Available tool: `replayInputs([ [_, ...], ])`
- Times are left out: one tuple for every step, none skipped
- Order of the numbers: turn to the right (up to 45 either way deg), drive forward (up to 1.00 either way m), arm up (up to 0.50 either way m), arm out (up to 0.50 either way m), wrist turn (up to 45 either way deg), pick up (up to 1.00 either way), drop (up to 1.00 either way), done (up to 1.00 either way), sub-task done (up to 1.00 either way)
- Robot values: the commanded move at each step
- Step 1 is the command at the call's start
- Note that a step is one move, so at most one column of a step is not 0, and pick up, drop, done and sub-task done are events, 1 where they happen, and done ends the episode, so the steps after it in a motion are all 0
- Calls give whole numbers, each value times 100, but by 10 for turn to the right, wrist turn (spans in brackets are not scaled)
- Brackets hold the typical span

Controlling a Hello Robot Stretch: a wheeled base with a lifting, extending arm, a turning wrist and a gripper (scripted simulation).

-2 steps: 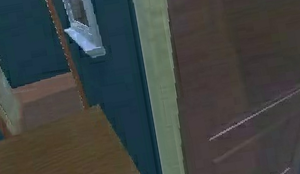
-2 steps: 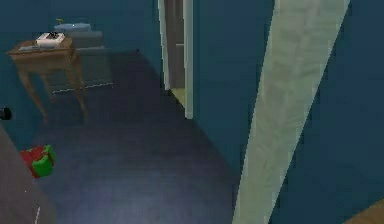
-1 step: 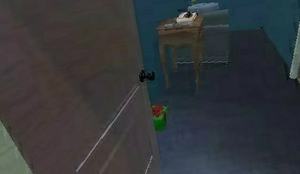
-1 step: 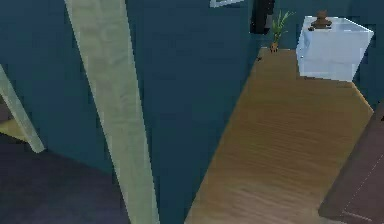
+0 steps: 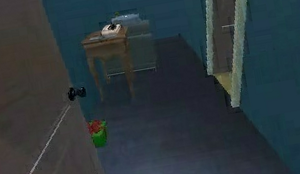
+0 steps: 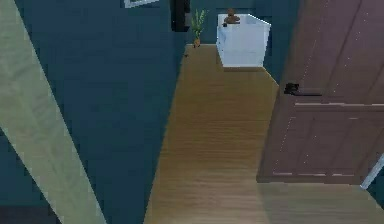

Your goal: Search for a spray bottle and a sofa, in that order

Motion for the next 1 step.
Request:
replayInputs([
  [0, 100, 0, 0, 0, 0, 0, 0, 0],
])
